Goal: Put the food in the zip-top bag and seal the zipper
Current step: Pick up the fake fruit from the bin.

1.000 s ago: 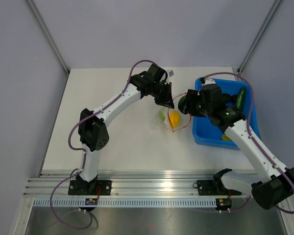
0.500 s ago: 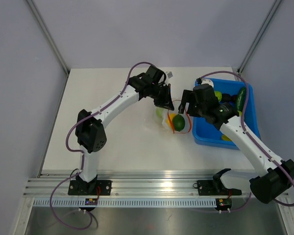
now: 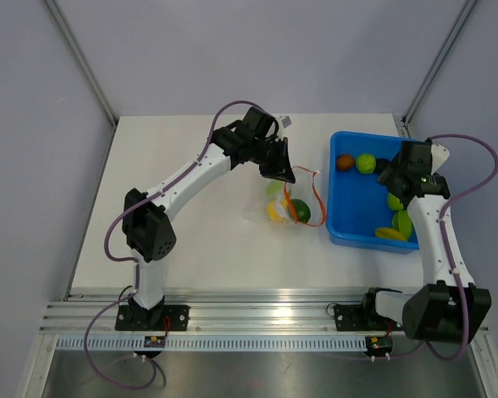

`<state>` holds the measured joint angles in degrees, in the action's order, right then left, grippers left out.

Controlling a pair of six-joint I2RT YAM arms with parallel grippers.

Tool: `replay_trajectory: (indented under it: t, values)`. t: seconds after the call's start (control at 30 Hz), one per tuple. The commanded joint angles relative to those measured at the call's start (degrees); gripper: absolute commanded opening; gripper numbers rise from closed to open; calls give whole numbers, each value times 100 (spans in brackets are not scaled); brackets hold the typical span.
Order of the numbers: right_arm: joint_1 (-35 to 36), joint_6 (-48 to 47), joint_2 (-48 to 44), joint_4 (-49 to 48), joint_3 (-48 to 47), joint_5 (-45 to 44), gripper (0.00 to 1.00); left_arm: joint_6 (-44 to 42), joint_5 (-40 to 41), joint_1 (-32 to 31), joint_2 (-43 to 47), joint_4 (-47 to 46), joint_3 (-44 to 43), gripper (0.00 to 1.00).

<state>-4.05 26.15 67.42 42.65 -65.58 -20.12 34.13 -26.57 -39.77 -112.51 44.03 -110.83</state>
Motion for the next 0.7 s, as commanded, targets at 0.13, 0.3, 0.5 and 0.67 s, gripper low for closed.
replay_trajectory:
  t: [0.13, 0.3, 0.5, 0.67]
  values:
    - [-394, -390, 1305, -758, 90, -482, 91, -82, -173, 31, 370, -202, -123, 0]
    - [-491, -532, 2160, -1039, -244, -520, 97, -213, -147, 31, 352, -211, -79, 0]
    - [-605, -620, 3074, -1171, -561, -756, 98, -363, -164, 39, 308, -158, -132, 0]
    - [-640, -805, 3374, -1373, -657, -1012, 97, -416, -200, 48, 273, -167, -106, 0]
